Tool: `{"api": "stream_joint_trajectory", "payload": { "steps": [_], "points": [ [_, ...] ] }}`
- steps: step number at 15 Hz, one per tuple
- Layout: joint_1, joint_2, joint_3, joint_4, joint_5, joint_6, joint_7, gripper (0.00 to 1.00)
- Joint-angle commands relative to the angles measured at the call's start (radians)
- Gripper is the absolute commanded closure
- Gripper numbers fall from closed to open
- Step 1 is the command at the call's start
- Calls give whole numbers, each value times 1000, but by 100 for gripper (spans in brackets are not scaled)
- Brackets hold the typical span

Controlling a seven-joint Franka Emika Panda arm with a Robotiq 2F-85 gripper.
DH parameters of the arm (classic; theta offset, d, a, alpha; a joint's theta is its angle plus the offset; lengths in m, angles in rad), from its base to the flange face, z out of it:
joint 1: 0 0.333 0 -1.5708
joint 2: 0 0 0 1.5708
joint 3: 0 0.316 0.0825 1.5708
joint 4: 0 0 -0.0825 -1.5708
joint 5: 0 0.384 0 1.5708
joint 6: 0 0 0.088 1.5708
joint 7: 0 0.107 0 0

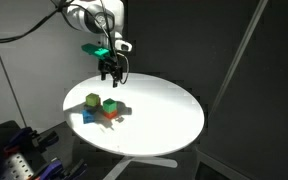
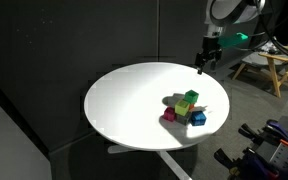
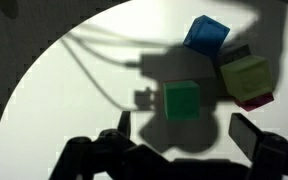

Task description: Pick up the lime green block and put it on the gray block, pick up the green block and put it on the lime green block

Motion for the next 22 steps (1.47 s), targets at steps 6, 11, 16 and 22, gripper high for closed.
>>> {"api": "stream_joint_trajectory", "payload": {
  "steps": [6,11,16,22],
  "points": [
    [26,110,11,15,-36,121,-62,0],
    [44,174,15,30,-53,162,-55,0],
    [52,235,14,56,-53,206,-47,0],
    [53,296,12,105,-52,212,-50,0]
  ]
}}
